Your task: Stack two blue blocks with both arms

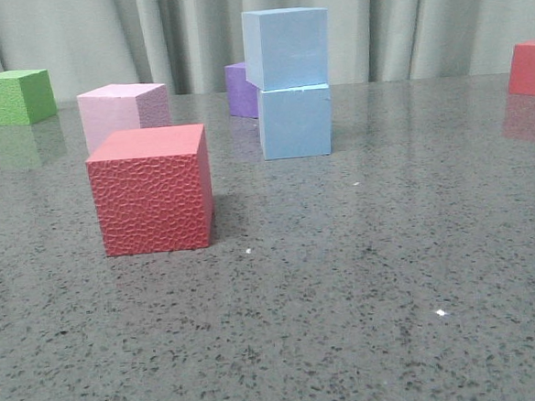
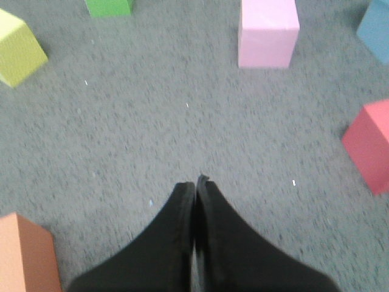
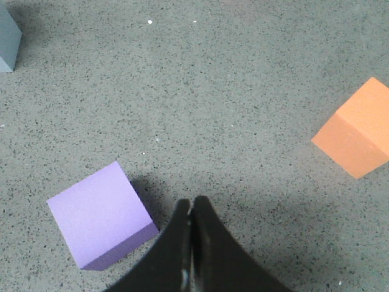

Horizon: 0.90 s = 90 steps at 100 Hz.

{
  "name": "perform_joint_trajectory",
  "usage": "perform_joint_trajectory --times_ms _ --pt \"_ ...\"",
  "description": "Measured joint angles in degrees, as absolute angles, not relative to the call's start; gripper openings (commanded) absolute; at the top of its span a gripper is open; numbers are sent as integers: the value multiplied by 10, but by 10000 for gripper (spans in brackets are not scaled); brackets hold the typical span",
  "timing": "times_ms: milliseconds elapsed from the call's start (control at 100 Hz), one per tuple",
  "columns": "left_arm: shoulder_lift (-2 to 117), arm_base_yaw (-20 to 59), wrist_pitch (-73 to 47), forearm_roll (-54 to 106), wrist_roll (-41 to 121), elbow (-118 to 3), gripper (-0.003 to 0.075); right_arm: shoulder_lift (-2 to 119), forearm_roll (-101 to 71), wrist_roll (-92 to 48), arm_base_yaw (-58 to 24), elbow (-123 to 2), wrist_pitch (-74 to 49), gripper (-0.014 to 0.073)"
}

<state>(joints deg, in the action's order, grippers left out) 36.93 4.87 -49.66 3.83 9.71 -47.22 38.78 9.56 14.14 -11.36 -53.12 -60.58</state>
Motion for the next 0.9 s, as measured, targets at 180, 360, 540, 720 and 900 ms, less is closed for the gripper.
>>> perform_joint_trajectory --times_ms 180,360,540,720,900 --pt "327 49 -382 38 97 -417 -19 388 96 141 -114 -531 -606 -123" --pt "245 49 -281 38 97 -316 -19 388 96 141 -114 -531 -606 -123" --pt "154 49 -217 38 96 -215 -19 388 96 141 -114 -531 -606 -123" --pt "88 49 -193 38 71 -137 -19 388 96 141 -114 -531 -606 -123" --pt "51 49 -171 36 65 -91 -19 388 96 141 -114 -531 -606 -123"
